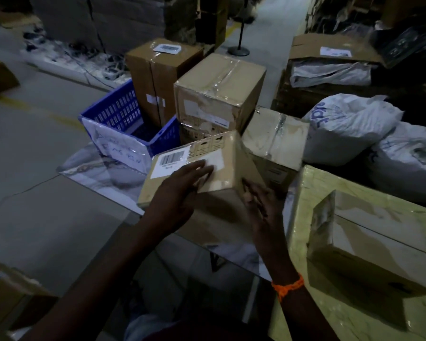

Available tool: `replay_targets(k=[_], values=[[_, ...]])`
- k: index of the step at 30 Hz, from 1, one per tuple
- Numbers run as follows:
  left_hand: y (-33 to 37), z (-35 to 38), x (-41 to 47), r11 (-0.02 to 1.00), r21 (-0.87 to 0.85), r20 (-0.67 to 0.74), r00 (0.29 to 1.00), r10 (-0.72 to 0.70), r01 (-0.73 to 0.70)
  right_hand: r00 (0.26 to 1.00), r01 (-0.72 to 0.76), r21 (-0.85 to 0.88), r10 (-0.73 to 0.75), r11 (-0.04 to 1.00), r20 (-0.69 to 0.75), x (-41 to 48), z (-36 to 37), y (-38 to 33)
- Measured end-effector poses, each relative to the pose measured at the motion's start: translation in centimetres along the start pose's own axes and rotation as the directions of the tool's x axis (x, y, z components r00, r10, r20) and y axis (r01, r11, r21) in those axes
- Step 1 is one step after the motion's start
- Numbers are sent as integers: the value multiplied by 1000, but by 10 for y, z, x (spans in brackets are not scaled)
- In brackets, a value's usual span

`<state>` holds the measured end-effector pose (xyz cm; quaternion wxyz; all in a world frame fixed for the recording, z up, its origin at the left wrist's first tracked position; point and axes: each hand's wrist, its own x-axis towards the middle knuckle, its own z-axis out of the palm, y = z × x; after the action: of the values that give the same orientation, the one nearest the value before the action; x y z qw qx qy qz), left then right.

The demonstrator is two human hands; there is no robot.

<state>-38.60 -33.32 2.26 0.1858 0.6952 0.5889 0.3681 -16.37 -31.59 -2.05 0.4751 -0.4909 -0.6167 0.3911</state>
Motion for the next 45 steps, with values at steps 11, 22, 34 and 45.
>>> replay_targets(k=[11, 22, 34, 45], values=[[-3, -27, 2, 930, 28, -136, 923, -360, 367, 968, -244, -190, 251, 951, 15, 21, 8, 64], [-38, -27, -15, 898, -155, -151, 888, -434, 412, 913, -402, 28, 403, 915, -66, 2, -8, 69], [-69, 24, -46, 776, -231, -17, 795, -607, 587, 944, -313, -146, 290, 938, -157, 13, -45, 71], [-84, 22, -11, 761, -233, 37, 788, -615, 605, 912, -406, -104, 410, 908, 17, 31, -52, 75]])
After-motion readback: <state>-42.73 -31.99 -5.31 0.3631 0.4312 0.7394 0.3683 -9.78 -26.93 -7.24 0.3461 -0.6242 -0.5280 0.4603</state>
